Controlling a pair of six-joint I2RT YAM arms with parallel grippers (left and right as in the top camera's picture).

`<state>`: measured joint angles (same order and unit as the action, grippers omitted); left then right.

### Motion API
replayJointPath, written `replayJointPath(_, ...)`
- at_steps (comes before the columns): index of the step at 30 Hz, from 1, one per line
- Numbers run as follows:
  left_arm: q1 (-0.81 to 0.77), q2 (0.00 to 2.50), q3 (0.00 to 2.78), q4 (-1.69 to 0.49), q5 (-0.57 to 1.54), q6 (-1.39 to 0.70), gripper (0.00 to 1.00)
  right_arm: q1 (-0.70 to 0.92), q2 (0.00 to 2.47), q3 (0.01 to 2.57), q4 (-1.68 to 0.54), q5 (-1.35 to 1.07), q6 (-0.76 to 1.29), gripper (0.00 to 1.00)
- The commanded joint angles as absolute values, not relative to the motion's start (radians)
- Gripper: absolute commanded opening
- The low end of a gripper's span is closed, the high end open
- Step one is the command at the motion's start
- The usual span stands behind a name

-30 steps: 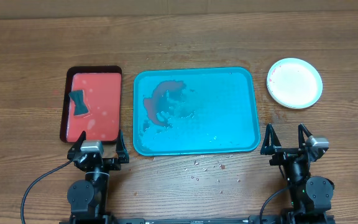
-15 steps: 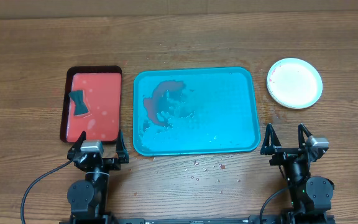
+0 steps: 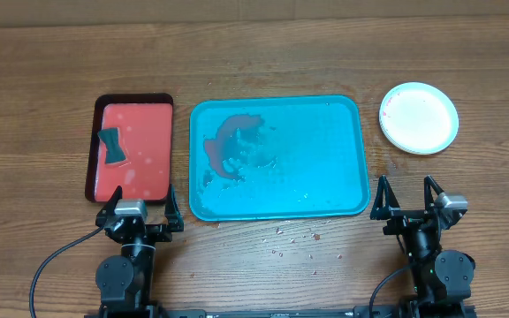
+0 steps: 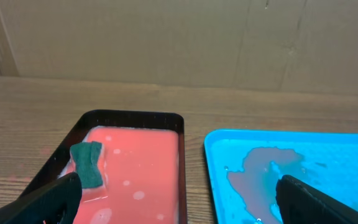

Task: Clean dirty plates on tray and stack at the side

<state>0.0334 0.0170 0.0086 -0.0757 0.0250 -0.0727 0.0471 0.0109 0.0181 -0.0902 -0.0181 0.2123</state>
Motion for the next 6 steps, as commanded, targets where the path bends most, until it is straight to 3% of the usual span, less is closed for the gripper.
replayJointPath(1,0.032,0.005,0.005,-0.078,0.018,-0.071,1.00,0.044,0.003,0.008,-0.084,-0.008,0.208,1.00)
replayJointPath(6,0.032,0.005,0.005,-0.078,0.018,-0.071,1.00,0.044,0.003,0.008,-0.084,-0.008,0.208,1.00)
